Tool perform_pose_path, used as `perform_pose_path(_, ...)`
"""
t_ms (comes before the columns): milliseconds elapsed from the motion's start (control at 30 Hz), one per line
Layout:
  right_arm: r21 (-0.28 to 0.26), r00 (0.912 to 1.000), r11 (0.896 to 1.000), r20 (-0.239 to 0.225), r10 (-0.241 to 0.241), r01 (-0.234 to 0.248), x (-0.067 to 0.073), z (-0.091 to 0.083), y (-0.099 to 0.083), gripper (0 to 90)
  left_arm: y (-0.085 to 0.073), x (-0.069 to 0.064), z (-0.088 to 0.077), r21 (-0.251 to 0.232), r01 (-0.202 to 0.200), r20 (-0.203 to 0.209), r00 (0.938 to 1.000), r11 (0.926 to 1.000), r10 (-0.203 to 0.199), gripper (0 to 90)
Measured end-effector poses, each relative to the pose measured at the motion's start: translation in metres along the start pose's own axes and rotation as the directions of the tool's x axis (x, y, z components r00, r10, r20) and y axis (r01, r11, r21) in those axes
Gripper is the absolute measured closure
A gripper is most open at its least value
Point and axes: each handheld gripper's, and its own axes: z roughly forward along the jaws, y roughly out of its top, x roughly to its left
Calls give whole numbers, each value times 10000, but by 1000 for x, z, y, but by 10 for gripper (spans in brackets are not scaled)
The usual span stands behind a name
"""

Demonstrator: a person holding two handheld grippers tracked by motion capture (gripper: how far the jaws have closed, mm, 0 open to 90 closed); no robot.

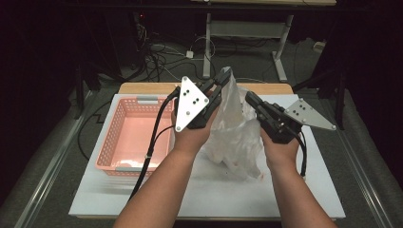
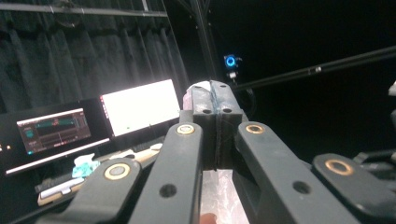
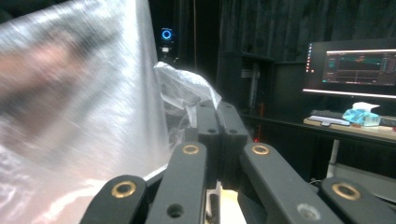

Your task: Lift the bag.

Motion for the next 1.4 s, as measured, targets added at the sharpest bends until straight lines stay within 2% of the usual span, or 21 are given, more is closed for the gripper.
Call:
perform_pose_path(133,-248,9996,9997,261,70,-63,-11,7,15,900,12,1,7,-260,-5,42,10000,9997,6,884)
perform_pose_path(233,-539,9984,9985,550,98,-68,-21,9,28,900,16,1,12,-341,64,128,9999,9994,-59,884)
perform_pose_path(333,-590,9964,9983,845,42,8,-30,10,34,900,9,1,17,12,55,178,9998,10000,-55,884)
perform_pose_path(467,48,9945,9999,1041,141,-146,-39,16,17,900,-12,6,26,825,333,85,9994,9960,-341,884)
perform_pose_path(667,685,9880,9955,1445,546,-651,-53,19,-13,900,-38,16,33,1707,755,-225,9971,9824,-728,883)
perform_pose_path(733,836,9852,9933,1580,661,-801,-59,19,-19,900,-46,20,35,1995,853,-271,9963,9762,-815,883)
perform_pose_path(900,1094,9804,9908,1880,586,-802,-70,11,-29,900,-66,24,37,2603,1108,-337,9938,9592,-1057,881)
perform_pose_path(1033,1291,9786,9887,1997,497,-766,-74,4,-33,900,-77,22,31,3297,1154,-307,9933,9370,-1116,863)
perform_pose_path(1133,1447,9806,9873,1926,369,-655,-76,-2,-34,900,-84,20,21,3699,1229,-203,9920,9209,-1243,766)
perform_pose_path(1233,1517,9815,9864,1881,344,-636,-75,-6,-33,894,-90,20,8,3942,1556,-104,9863,9057,-1649,688)
perform_pose_path(1300,1539,9824,9865,1847,274,-565,-75,-10,-33,894,-95,20,1,4210,1723,-33,9821,8906,-1885,624)
perform_pose_path(1333,1535,9824,9866,1852,258,-549,-74,-11,-32,883,-97,20,-3,4237,1745,21,9811,8888,-1936,596)
perform_pose_path(1367,1526,9827,9868,1833,261,-547,-74,-13,-32,870,-99,19,-7,4264,1848,76,9781,8854,-2078,578)
perform_pose_path(1400,1515,9833,9873,1807,189,-468,-73,-15,-30,854,-101,19,-12,4382,1972,142,9740,8770,-2262,564)
